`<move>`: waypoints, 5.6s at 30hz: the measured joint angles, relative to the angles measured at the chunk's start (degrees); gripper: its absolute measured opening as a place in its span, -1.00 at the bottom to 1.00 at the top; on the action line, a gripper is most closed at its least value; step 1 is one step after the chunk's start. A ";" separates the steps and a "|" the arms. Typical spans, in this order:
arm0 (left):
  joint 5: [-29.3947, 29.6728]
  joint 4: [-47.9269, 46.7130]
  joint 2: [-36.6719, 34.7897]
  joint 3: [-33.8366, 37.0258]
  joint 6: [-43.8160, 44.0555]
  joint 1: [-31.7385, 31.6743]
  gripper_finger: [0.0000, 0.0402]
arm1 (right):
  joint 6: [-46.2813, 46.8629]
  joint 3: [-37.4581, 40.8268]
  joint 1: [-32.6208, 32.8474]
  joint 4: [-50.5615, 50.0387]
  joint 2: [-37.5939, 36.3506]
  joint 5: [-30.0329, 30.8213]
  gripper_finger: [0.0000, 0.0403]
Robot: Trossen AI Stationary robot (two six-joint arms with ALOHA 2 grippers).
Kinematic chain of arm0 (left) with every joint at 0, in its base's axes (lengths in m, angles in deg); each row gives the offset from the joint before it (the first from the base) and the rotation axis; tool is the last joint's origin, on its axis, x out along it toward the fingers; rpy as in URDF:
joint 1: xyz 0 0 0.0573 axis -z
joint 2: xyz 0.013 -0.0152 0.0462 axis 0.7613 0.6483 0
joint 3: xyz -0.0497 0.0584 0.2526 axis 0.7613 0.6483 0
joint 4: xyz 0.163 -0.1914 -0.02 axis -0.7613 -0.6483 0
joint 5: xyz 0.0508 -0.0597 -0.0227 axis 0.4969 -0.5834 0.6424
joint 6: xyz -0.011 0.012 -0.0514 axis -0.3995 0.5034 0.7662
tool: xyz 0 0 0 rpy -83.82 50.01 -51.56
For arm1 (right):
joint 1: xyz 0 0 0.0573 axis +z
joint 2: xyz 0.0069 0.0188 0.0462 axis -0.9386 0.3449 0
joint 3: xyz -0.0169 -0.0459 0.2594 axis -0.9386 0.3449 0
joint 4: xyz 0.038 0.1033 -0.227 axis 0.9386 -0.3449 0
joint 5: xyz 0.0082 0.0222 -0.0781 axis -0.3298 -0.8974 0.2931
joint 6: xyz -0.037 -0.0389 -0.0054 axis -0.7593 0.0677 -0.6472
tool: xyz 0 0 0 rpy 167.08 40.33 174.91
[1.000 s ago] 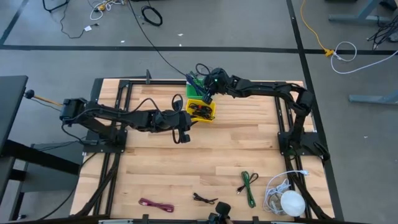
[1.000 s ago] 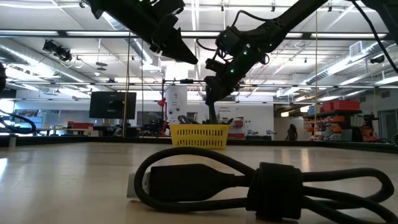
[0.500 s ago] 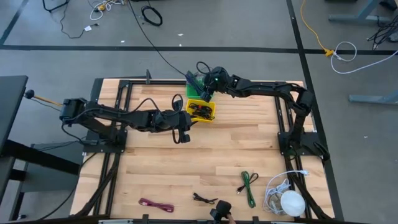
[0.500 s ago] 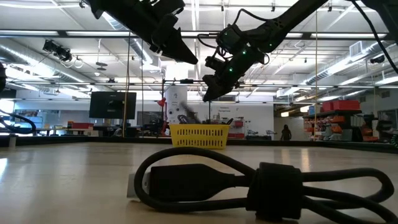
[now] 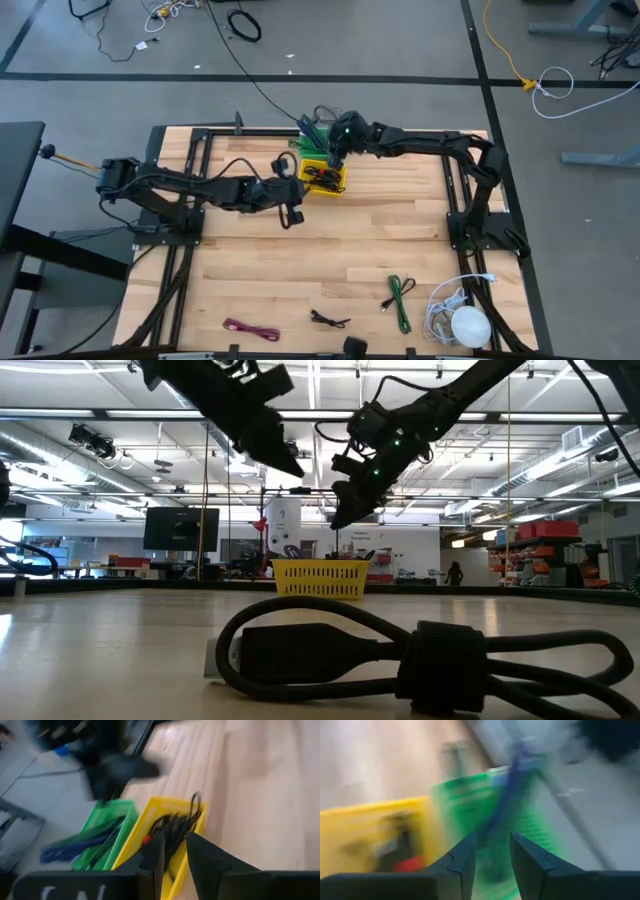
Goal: Pick & Place USB Port
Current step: Put the green charger cable into the green basket
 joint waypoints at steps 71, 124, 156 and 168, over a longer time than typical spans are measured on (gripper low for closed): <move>-1.32 -13.84 0.00 4.37 28.55 25.22 -0.58 | 108.61 10.84 74.17 -34.89 -1.87 3.94 -0.41; -0.71 -12.21 -0.02 4.37 29.49 28.74 -0.58 | 35.29 -12.11 27.58 -36.47 -1.85 17.16 -0.92; 9.22 -0.70 -0.02 4.35 14.99 25.56 -0.58 | 10.53 -12.15 -7.26 -4.22 5.61 -10.50 -0.92; 5.95 -0.79 -0.02 4.35 16.42 24.33 -0.58 | 9.85 -12.13 -8.70 -1.31 11.12 -13.06 -0.93</move>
